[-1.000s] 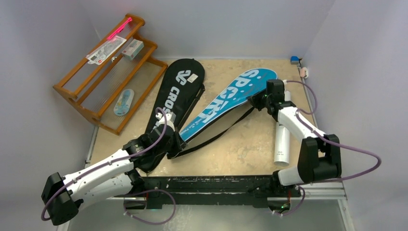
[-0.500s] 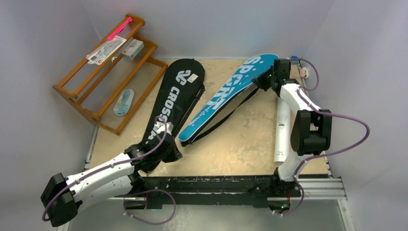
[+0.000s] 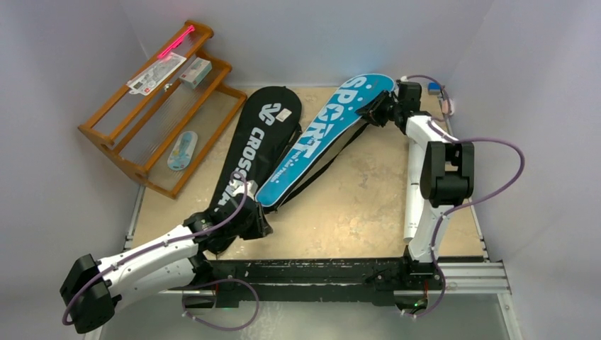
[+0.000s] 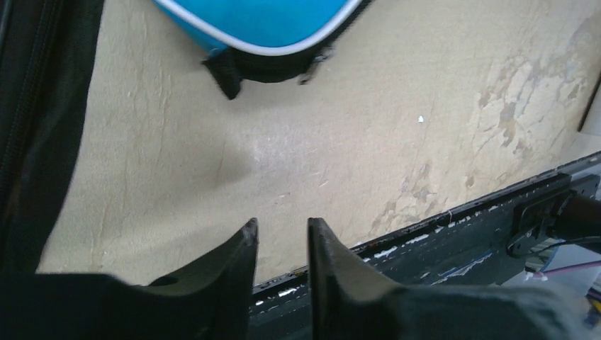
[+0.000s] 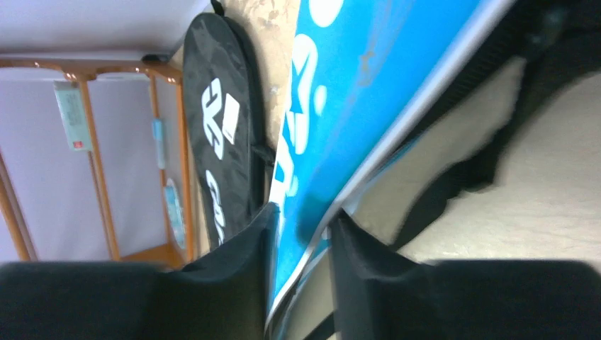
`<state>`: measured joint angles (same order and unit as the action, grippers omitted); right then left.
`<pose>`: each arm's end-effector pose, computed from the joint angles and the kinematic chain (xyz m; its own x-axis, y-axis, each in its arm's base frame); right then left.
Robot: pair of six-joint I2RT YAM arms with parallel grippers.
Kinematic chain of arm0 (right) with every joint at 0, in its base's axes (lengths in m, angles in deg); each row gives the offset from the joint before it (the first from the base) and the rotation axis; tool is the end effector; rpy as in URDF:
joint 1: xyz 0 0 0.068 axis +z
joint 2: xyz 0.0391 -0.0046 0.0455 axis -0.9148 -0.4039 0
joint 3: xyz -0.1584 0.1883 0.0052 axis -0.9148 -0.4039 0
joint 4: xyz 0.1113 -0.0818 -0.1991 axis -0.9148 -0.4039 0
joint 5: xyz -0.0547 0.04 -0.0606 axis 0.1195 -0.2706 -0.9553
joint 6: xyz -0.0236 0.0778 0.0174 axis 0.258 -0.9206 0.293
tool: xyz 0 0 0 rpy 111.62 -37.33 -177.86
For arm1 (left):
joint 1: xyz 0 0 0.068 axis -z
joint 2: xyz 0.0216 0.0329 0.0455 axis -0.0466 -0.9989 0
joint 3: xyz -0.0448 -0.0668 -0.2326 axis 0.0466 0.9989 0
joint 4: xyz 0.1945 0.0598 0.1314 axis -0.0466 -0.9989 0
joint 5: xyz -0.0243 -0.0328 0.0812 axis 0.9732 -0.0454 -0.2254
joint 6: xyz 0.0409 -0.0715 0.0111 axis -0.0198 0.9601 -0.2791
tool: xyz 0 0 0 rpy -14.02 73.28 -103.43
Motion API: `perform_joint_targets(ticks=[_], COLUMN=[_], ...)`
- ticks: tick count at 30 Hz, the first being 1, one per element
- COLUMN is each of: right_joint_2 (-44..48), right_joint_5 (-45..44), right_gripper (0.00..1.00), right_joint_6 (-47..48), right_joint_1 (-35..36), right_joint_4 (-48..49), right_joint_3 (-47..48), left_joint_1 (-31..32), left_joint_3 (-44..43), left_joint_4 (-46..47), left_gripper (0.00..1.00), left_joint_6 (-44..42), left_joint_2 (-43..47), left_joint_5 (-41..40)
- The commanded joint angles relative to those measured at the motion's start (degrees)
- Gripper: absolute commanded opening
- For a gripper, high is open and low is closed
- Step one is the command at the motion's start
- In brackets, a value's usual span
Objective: Pack up the badminton gear
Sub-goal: Place the racket bag at the center of the board, then adjust the shuttle tube at the center of the board.
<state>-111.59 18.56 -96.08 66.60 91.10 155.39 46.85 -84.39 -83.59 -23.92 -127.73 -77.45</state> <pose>0.4587 0.0356 0.2054 -0.6099 0.6598 -0.4390 0.0790 0.6018 0.7947 0.1241 -0.1375 0.1408 -0.8820 -0.2502 -0.3993 -0.0147 0.8615 -0.5075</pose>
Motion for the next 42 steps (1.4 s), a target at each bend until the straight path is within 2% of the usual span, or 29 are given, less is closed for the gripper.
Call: perform_joint_targets(ticks=[1, 2, 4, 6, 10, 15, 21, 26, 29, 31, 33, 37, 42], right_joint_2=[-1.47, -1.52, 0.14, 3.34, 10.91, 21.81, 33.81, 44.29, 49.51, 48.55, 43.92, 33.6, 26.22], right_joint_5=[5.57, 4.6, 3.04, 1.22, -2.25, -8.39, -20.87, -38.06, -41.85, -45.16, -47.34, -42.92, -44.6], right_gripper=[0.52, 0.62, 0.73, 0.84, 0.88, 0.88, 0.89, 0.93, 0.98, 0.99, 0.99, 0.99, 0.99], right_joint_6=[7.35, 9.49, 11.44, 12.16, 14.85, 20.01, 24.94, 31.61, 35.18, 34.02, 32.47, 27.31, 25.03], right_joint_1=[0.36, 0.36, 0.36, 0.45, 0.54, 0.65, 0.64, 0.63, 0.66, 0.56, -0.22, -8.54, -9.99], right_joint_4=[0.26, -1.57, -3.01, -2.41, -0.99, -2.04, -5.05, -3.02, 2.25, 1.35, -3.79, -11.29, -12.97], right_joint_3=[8.01, 8.92, 7.92, 4.35, -2.24, -8.84, -17.87, -26.85, -34.99, -36.44, -33.9, -27.5, -24.39], left_joint_1=[-0.21, -0.21, -0.21, -0.2, -0.21, -0.21, -0.21, -0.21, -0.3, -0.3, -0.3, -0.3, -0.3], left_joint_3=[-3.83, -4.14, -4.85, -5.79, -8.12, -10.76, -11.58, -11.76, -12.25, -12.42, -12.53, -13.13, -11.71], left_joint_4=[2.0, 2.1, 2.07, 2.59, 4.78, 8.29, 15.27, 19.83, 20.94, 20.95, 20.6, 18.77, 18.58], left_gripper=[0.35, 0.43, 0.57, 0.64, 0.73, 0.75, 0.74, 0.72, 0.74, 0.76, 0.77, 0.77, 0.78], left_joint_6=[-3.58, -4.25, -5.48, -7.2, -12.71, -20.59, -28.18, -33.37, -35.09, -35.3, -35.04, -34.32, -33.96], left_joint_2=[1.5, 1.74, 1.99, 2.18, 1.48, 1.05, 1.24, 1.29, 1.15, 0.78, 0.16, -0.18, 2.27], left_joint_5=[-1.19, -1.88, -3.78, -5.43, -8.16, -11.86, -16.86, -20.66, -21.46, -22.17, -23.12, -23.42, -24.05])
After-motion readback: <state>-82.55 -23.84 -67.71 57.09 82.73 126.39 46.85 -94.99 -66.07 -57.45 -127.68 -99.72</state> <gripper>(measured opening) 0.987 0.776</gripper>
